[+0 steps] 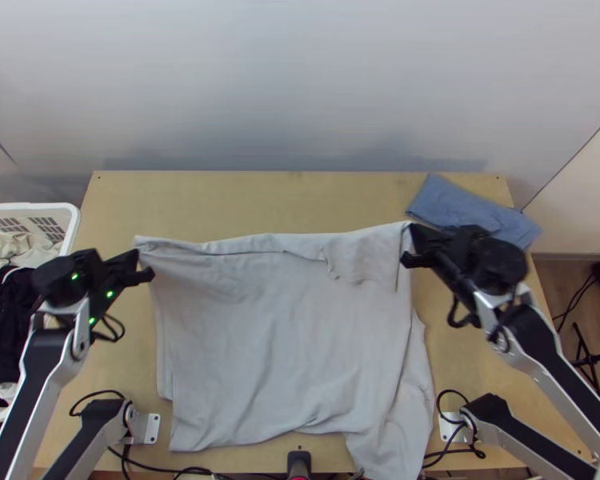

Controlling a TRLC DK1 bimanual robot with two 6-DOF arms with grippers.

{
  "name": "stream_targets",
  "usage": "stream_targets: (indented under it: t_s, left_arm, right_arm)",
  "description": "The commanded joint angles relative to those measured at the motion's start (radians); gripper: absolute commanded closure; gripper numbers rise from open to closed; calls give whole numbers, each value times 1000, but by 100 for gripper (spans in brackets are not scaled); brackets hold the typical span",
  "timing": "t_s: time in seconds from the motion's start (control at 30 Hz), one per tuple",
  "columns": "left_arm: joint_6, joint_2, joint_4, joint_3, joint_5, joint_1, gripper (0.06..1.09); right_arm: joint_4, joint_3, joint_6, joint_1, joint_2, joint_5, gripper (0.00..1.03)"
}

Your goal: Fold the t-shirt

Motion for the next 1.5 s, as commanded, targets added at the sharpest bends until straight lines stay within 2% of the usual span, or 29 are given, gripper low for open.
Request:
stream_targets:
  t_s: [0.0,0.17,0.43,0.8,1.0,1.03,1.07,1.1,1.13,1.17,1.33,1.47]
  left_arm:
    - [25,327,228,-1,14,-7,105]
    - [21,640,270,223,-1,-1,105]
    - [25,1022,283,570,-23,9,105]
    - [31,1327,259,915,-27,26,105]
    - [31,1440,219,1070,-61,26,105]
    - [31,1456,213,1094,-66,25,102]
    - [31,1463,213,1113,-66,23,82]
    - [31,1465,211,1122,-67,23,49]
    - [31,1456,213,1122,-67,22,17]
    - [27,1444,216,1123,-69,20,10]
    - [-12,1321,185,1097,-76,23,10]
    - [-27,1177,7,1073,-75,25,10]
  right_arm:
    - [225,-125,-4,-47,181,-9,100]
    - [317,-39,-31,-136,373,-9,100]
    - [323,205,-83,-235,681,-14,100]
    - [355,449,-106,-241,928,-12,100]
    - [357,559,-106,-245,1008,8,100]
    - [357,568,-105,-245,1011,17,91]
    - [357,573,-100,-245,1010,31,64]
    - [351,584,-86,-247,1010,35,24]
    - [320,594,-74,-248,1007,35,2]
    - [297,604,-62,-251,993,35,4]
    - [194,555,49,-267,810,35,4]
    - [-116,547,217,-278,652,34,4]
